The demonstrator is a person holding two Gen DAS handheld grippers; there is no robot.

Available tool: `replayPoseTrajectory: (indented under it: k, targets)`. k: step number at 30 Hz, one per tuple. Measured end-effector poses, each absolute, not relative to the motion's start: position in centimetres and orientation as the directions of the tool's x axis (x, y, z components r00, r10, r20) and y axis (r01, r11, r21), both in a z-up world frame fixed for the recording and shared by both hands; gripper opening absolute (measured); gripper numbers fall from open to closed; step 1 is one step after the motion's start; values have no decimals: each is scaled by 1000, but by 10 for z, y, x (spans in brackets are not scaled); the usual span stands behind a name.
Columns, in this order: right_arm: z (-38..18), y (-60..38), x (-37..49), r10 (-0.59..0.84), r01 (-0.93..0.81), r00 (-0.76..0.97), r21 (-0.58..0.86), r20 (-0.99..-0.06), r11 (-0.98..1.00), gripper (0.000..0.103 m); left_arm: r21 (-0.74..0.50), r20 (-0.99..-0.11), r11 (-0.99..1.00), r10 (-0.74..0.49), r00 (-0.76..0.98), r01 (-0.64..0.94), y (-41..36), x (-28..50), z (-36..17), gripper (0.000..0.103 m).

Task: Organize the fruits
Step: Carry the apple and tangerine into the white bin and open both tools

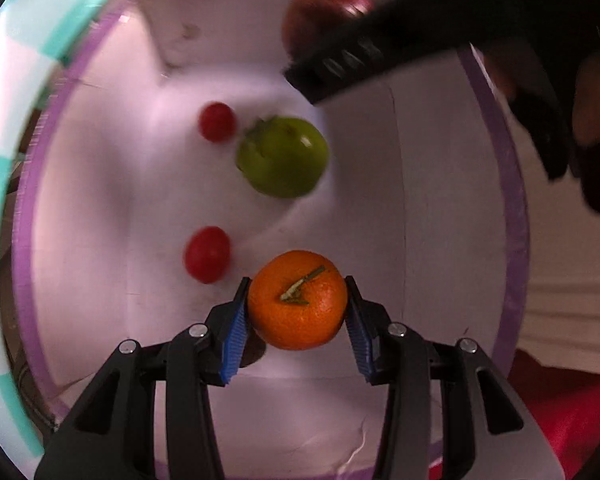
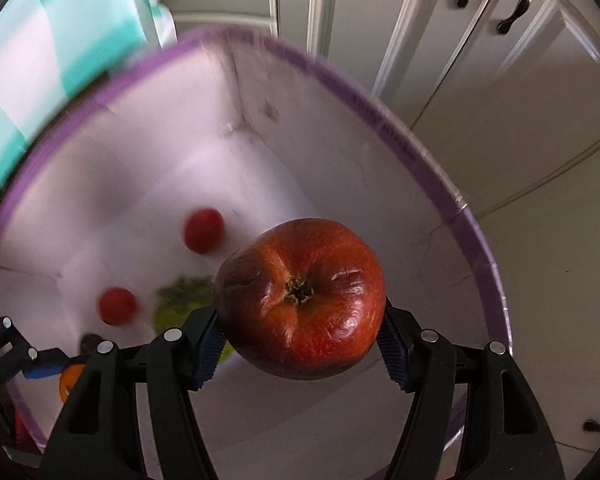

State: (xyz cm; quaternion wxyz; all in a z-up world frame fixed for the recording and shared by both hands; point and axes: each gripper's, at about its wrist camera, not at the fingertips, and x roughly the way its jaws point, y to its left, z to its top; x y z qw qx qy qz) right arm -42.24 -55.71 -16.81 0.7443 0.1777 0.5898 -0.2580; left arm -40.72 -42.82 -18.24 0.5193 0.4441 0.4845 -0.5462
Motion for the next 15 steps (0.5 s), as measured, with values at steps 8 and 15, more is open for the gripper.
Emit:
replayPoseTrajectory:
  k: [8, 15]
  targets:
    - [-188, -557, -418, -171, 584, 79, -94, -982, 806, 65, -90, -992, -6, -88, -90, 996, -428, -409, -200, 49]
    - [-186, -554, -418, -152, 593, 84, -74, -985, 802, 70, -82, -982, -31, -165, -86, 996, -424, -412, -189, 72]
